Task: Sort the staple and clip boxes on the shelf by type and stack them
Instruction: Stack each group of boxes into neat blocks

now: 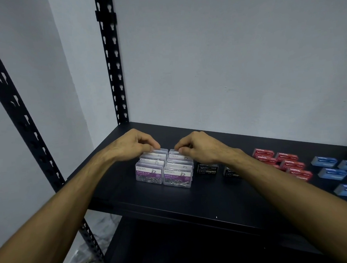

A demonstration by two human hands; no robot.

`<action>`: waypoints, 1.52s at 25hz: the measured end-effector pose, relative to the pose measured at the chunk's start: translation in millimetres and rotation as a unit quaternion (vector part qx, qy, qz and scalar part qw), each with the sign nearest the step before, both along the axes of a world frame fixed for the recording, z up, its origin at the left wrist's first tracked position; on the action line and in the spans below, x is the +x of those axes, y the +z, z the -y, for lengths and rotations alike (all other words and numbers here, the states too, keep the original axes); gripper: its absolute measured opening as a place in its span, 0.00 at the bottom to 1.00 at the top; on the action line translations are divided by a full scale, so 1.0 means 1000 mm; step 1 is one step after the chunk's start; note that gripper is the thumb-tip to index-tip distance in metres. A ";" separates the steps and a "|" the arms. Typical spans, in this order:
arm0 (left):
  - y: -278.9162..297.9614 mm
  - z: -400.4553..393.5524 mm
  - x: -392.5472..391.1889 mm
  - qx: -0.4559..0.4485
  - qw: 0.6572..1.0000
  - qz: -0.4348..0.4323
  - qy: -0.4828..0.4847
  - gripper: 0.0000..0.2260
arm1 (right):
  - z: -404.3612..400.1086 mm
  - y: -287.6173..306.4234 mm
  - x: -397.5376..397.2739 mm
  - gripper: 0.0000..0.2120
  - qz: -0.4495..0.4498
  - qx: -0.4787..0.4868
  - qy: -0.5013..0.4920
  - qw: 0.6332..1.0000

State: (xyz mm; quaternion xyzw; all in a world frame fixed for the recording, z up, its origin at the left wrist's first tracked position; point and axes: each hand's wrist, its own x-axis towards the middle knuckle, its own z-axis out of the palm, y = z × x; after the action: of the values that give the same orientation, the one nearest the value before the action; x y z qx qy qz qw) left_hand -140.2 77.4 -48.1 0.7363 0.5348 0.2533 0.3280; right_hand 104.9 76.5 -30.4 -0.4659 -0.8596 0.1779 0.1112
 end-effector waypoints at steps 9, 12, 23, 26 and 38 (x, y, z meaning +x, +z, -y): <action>0.021 0.019 -0.002 -0.043 0.986 -0.133 -0.087 0.43 | 0.019 0.007 -0.001 0.40 0.032 -0.029 0.006 0.999; 0.021 0.023 0.005 -0.065 0.969 -0.219 -0.098 0.51 | 0.025 0.004 -0.005 0.51 0.132 -0.006 0.031 0.991; 0.017 0.022 0.017 -0.025 0.950 -0.305 -0.062 0.45 | 0.017 -0.008 -0.010 0.40 0.150 0.039 0.036 0.987; 0.016 0.020 0.016 -0.020 0.952 -0.299 -0.058 0.45 | 0.016 -0.008 -0.011 0.39 0.148 0.036 0.037 0.988; 0.029 0.028 0.012 0.000 0.955 -0.291 -0.060 0.52 | 0.023 0.003 0.002 0.50 0.117 0.044 0.026 0.992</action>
State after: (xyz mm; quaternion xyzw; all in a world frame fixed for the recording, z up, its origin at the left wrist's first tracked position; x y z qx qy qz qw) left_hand -128.0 49.6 -19.4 0.8089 0.5621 0.0080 0.1723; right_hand 106.7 53.4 -27.3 -0.4553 -0.8857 0.0867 0.0256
